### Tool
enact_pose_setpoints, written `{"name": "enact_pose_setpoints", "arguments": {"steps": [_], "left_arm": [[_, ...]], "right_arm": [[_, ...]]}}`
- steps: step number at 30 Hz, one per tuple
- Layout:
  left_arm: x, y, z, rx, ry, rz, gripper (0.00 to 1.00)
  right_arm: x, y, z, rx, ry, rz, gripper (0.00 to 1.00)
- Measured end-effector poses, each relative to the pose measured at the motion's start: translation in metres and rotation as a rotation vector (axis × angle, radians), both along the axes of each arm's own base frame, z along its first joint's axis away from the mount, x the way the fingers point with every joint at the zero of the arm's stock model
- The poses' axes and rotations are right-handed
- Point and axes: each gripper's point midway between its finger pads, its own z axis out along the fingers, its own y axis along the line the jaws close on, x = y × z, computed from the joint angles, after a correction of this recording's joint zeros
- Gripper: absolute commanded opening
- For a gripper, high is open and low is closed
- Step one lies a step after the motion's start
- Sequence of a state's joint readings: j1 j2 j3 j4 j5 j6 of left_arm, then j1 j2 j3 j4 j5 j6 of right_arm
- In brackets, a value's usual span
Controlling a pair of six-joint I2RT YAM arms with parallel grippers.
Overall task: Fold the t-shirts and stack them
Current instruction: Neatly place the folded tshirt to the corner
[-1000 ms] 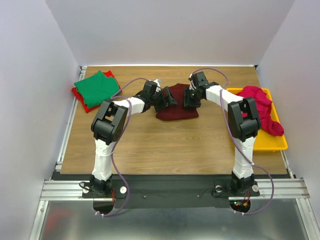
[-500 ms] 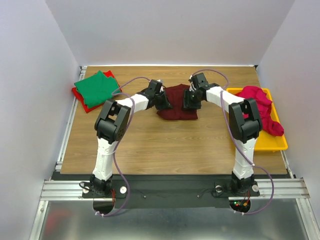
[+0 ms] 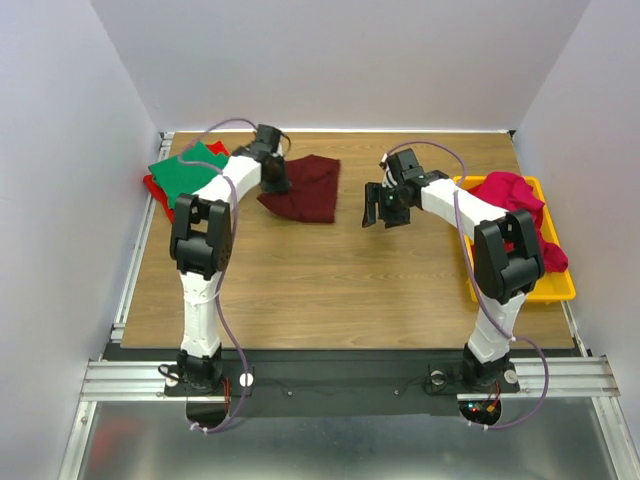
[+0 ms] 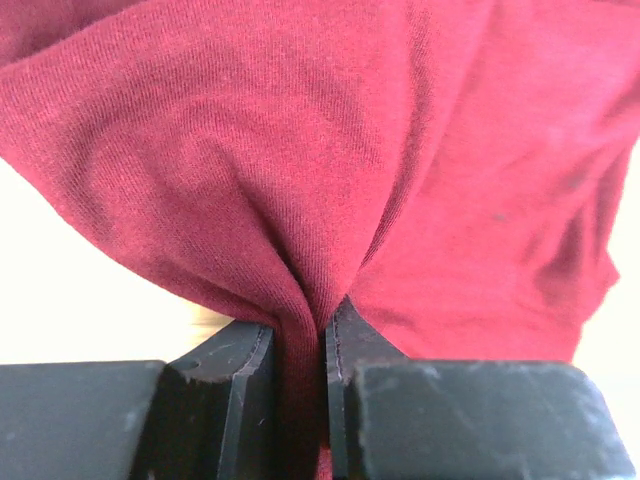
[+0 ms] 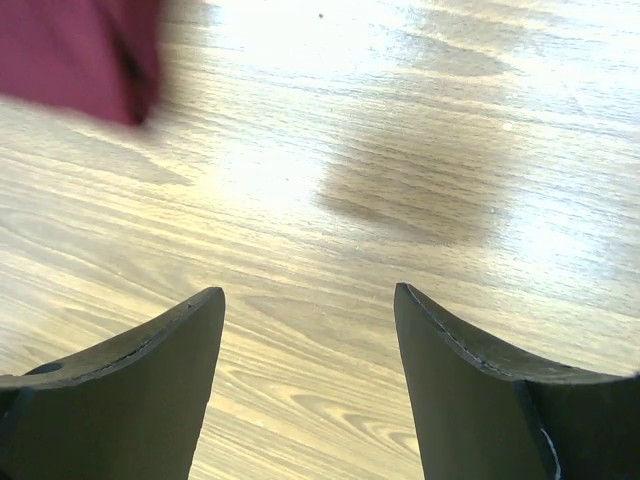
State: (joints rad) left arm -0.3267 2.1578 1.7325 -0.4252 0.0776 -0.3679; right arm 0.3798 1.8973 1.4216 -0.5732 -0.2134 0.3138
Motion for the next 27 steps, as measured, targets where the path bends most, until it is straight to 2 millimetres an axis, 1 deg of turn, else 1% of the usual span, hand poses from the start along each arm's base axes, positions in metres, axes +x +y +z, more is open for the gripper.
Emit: {"name": "enact_pose_setpoints", "arguments": {"steps": [3,5,7,11,14,16,18,21,22,23,25,27], "left_arm": [[0.021,0.036,0.027,0.058,-0.04,0.02,0.0],[0.034,0.049,0.048,0.083,-0.083,0.018,0.0],[0.048,0.053,0.076,0.105,-0.138,-0.005,0.0],[0.066,0.053,0.113,0.12,-0.224,-0.048,0.0],[0.065,0.056,0.116,0.123,-0.225,-0.066,0.0],[0.063,0.067,0.112,0.13,-0.201,-0.063,0.0],[0.062,0.083,0.11,0.132,-0.18,-0.044,0.0],[0.066,0.112,0.109,0.124,-0.17,0.0,0.0],[0.068,0.129,0.109,0.122,-0.168,0.028,0.0],[0.069,0.139,0.109,0.116,-0.167,0.043,0.0],[0.072,0.166,0.114,0.097,-0.174,0.084,0.0],[0.075,0.184,0.119,0.078,-0.188,0.112,0.0]], "right_arm": [[0.0,0.0,0.005,0.009,-0.007,0.003,0.75],[-0.001,0.001,0.006,0.013,-0.007,0.008,0.75],[-0.002,0.002,0.006,0.019,-0.002,0.013,0.75],[-0.007,0.002,0.002,0.022,0.014,0.027,0.75],[-0.013,0.001,-0.003,0.02,0.031,0.035,0.75],[-0.016,0.0,-0.005,0.018,0.04,0.04,0.75],[-0.021,-0.001,-0.008,0.016,0.055,0.043,0.75],[-0.025,-0.001,-0.01,0.018,0.067,0.049,0.75],[-0.026,-0.001,-0.011,0.018,0.071,0.051,0.75],[-0.026,-0.001,-0.011,0.018,0.072,0.052,0.75],[-0.027,0.0,-0.011,0.023,0.074,0.057,0.75],[-0.028,0.0,-0.011,0.028,0.076,0.059,0.75]]}}
